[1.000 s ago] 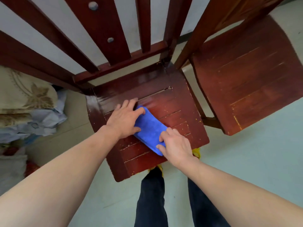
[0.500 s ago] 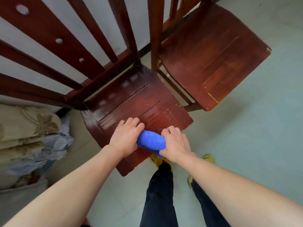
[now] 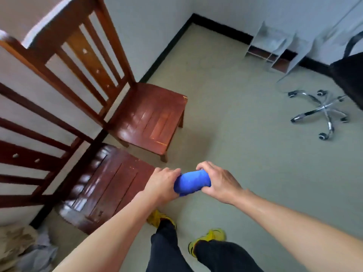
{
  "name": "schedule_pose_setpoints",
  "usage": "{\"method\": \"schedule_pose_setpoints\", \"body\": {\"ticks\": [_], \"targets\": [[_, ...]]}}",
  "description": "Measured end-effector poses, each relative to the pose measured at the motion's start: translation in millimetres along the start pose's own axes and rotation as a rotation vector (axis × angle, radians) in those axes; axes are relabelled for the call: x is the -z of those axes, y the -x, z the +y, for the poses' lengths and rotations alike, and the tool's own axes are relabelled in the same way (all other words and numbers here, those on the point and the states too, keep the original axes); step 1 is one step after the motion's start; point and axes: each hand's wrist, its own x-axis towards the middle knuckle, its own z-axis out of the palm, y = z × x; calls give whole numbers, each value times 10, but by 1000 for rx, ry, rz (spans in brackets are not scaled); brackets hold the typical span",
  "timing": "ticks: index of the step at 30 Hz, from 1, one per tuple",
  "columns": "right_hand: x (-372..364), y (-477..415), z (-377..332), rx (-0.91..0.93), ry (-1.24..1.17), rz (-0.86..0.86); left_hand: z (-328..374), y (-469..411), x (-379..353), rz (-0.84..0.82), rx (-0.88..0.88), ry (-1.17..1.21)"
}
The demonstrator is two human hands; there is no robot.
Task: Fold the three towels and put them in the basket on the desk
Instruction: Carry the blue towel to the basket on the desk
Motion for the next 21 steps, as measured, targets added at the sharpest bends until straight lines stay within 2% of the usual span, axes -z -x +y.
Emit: {"method": "schedule_pose_setpoints", "body": {"ticks": [3, 10, 16, 21], "targets": [[515, 469, 368, -154, -96, 112, 665, -261, 250, -48, 2, 43], [1645, 1792, 1516, -426, -263, 319, 2666, -1075, 758, -229, -260, -38], [2045, 2656, 2282, -590, -377, 486, 3989, -1813, 904, -324, -461, -192], [2434, 3134, 2982, -715, -342, 625, 5027, -2486, 907, -337, -629, -264]]}}
